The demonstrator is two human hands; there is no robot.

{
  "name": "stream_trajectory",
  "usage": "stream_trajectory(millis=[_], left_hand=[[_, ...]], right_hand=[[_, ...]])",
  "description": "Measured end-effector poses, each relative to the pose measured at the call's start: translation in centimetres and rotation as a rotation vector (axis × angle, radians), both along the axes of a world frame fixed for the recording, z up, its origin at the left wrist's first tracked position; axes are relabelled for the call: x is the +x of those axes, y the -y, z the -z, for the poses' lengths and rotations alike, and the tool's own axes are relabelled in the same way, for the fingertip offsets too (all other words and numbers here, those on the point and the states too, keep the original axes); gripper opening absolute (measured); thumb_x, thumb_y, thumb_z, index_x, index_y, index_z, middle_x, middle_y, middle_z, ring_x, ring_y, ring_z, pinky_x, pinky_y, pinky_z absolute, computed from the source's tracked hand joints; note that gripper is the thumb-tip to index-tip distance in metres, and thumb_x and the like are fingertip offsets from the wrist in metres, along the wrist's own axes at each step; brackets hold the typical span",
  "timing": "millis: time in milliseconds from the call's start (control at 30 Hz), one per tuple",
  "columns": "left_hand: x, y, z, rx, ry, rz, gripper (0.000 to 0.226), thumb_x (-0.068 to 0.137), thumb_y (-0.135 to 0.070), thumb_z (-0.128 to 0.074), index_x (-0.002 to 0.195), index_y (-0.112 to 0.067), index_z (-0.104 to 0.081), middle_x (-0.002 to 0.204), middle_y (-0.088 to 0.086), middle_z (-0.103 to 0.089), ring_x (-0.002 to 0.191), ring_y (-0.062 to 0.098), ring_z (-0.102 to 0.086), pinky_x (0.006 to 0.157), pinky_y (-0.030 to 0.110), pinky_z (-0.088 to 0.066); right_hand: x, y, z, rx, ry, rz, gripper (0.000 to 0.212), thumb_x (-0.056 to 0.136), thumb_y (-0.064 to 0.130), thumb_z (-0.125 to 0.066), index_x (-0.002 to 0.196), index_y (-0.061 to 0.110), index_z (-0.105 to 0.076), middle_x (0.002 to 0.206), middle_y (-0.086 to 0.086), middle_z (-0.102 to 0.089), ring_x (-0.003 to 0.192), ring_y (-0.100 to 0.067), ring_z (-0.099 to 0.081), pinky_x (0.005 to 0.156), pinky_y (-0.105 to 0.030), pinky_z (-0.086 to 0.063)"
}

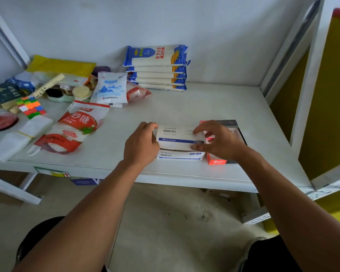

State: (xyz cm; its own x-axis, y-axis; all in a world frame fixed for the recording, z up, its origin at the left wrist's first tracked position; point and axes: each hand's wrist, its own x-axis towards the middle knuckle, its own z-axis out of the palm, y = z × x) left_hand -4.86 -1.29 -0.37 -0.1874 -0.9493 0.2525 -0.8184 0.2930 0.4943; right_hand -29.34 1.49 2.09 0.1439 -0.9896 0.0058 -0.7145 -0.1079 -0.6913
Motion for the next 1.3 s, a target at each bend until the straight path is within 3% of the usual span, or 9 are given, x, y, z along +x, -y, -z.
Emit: stream_trajectory(millis=[100, 300, 367, 467, 733, 833, 967, 1100, 1300], left_hand=[[0.3, 0.0, -0.3, -0.037, 0.072, 0.059, 0.042, 0.079, -0.009, -0.063, 0.119, -0.015, -0.053, 0.123, 0.006, -0.053, 0.092, 0.027, -0.064, 0.058, 0.024, -0.042], [0.3, 0.3, -0.7, -0.118, 0.179, 0.214, 0.047, 0.074, -0.010, -0.073, 0.118, -0.013, -0.059, 0.126, 0.006, -0.051, 0.101, 0.027, -0.059, 0.068, 0.031, -0.053], [0.3, 0.6, -0.8, -0.102, 0.140, 0.183, 0.044, 0.077, -0.007, -0.068, 0.119, -0.013, -0.058, 0.128, 0.006, -0.051, 0.104, 0.027, -0.058, 0.071, 0.032, -0.055], [0.0, 0.6, -0.5, -0.132, 0.088, 0.118, 0.034, 0.085, -0.008, -0.058, 0.119, -0.013, -0.055, 0.129, 0.005, -0.050, 0.105, 0.029, -0.059, 0.072, 0.035, -0.057], [-1.5, 0.5, 0.0, -0.099, 0.170, 0.099, 0.037, 0.091, -0.025, -0.052, 0.127, -0.016, -0.046, 0.133, 0.007, -0.047, 0.103, 0.028, -0.060, 0.081, 0.035, -0.053], [-1.8, 0.8, 0.0, -0.126, 0.139, 0.092, 0.040, 0.093, -0.039, -0.048, 0.127, -0.017, -0.045, 0.132, 0.005, -0.048, 0.105, 0.027, -0.059, 0.082, 0.037, -0.055], [-1.2, 1.4, 1.0, -0.042, 0.247, 0.215, 0.079, 0.074, -0.071, -0.055, 0.136, -0.027, -0.033, 0.145, 0.001, -0.032, 0.117, 0.024, -0.049, 0.096, 0.043, -0.047], [-1.3, 1.8, 2.2, -0.075, 0.249, 0.223, 0.073, 0.080, -0.057, -0.062, 0.139, -0.023, -0.036, 0.147, 0.007, -0.028, 0.116, 0.027, -0.053, 0.092, 0.044, -0.050], [-2.7, 2.3, 1.9, -0.060, 0.148, 0.171, 0.060, 0.083, -0.038, -0.067, 0.136, -0.020, -0.043, 0.149, 0.007, -0.028, 0.112, 0.031, -0.056, 0.083, 0.042, -0.052]], right_hand=[[0.1, 0.1, 0.8, -0.056, -0.103, -0.014, 0.031, 0.077, 0.031, -0.077, 0.105, 0.028, -0.065, 0.122, 0.005, -0.048, 0.102, -0.020, -0.054, 0.063, -0.005, -0.047], [0.2, 0.3, 1.2, -0.078, -0.113, 0.003, 0.030, 0.079, 0.031, -0.076, 0.107, 0.027, -0.065, 0.130, 0.002, -0.045, 0.115, -0.019, -0.047, 0.077, -0.008, -0.045], [0.6, 0.2, 1.2, -0.077, -0.102, -0.009, 0.037, 0.079, 0.037, -0.075, 0.113, 0.026, -0.064, 0.138, 0.001, -0.042, 0.119, -0.021, -0.046, 0.080, -0.013, -0.050], [0.9, -0.4, 1.3, -0.047, -0.153, -0.047, 0.057, 0.074, 0.048, -0.076, 0.125, 0.030, -0.059, 0.148, 0.002, -0.037, 0.125, -0.023, -0.043, 0.092, -0.032, -0.055], [1.5, -0.3, 2.1, -0.117, -0.256, -0.018, 0.061, 0.080, 0.032, -0.076, 0.134, 0.027, -0.048, 0.151, 0.000, -0.034, 0.120, -0.026, -0.050, 0.085, -0.028, -0.055], [1.3, -0.2, 2.1, -0.180, -0.292, 0.038, 0.063, 0.079, 0.037, -0.076, 0.132, 0.022, -0.046, 0.144, -0.004, -0.040, 0.118, -0.025, -0.052, 0.089, -0.034, -0.056], [0.0, -0.6, 1.7, -0.082, -0.224, 0.212, 0.071, 0.069, 0.047, -0.081, 0.124, 0.019, -0.045, 0.125, -0.001, -0.051, 0.101, -0.017, -0.052, 0.082, -0.029, -0.051], [-0.5, -1.2, 2.0, 0.136, -0.235, 0.224, 0.051, 0.076, 0.045, -0.077, 0.108, 0.019, -0.046, 0.106, 0.007, -0.058, 0.085, -0.016, -0.057, 0.072, -0.027, -0.048], [0.7, -1.2, 2.6, 0.121, -0.194, 0.275, 0.025, 0.084, 0.027, -0.067, 0.103, 0.012, -0.058, 0.101, -0.001, -0.066, 0.081, -0.021, -0.060, 0.070, -0.029, -0.051]])
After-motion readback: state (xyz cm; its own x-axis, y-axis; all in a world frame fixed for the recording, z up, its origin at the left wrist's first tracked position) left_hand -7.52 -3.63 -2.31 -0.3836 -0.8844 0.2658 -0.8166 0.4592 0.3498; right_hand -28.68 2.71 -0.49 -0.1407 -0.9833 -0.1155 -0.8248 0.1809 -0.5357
